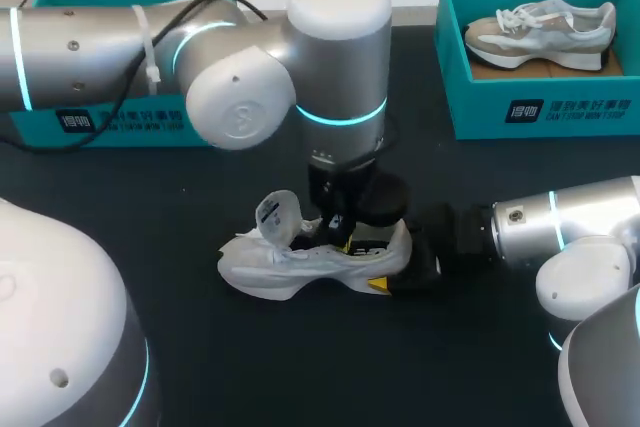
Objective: Take the shoe out of the shoebox, open the shoe tongue, remove and reinsert the insole, then place the shoe into the shoebox
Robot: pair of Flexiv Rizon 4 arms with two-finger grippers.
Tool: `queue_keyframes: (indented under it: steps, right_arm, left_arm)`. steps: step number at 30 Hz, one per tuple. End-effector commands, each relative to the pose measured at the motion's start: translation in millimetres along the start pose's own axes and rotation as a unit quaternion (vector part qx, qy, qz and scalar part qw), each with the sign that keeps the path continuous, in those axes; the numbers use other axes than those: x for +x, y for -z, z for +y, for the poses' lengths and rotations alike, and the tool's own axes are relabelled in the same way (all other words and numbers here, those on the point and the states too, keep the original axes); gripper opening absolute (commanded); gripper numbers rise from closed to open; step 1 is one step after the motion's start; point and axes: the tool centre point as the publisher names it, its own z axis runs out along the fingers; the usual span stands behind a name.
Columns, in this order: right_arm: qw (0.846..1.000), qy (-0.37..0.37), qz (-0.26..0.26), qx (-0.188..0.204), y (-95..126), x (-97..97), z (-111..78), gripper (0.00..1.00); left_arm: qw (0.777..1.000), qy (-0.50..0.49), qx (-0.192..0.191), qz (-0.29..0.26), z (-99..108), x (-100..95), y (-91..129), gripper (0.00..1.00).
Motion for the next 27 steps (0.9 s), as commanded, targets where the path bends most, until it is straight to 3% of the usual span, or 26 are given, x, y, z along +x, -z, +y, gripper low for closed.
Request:
queue_keyframes:
  steps: [1, 27]
  right_arm:
    - [1.0, 0.0, -0.001, 0.002, -10.0, -2.9, -5.5, 0.0]
    - [1.0, 0.0, -0.001, 0.002, -10.0, -2.9, -5.5, 0.0]
  left_arm:
    - [1.0, 0.018, -0.013, 0.0, -7.5, -2.4, -16.9, 0.0]
    - [1.0, 0.019, -0.009, 0.003, -2.8, -10.9, -24.0, 0.0]
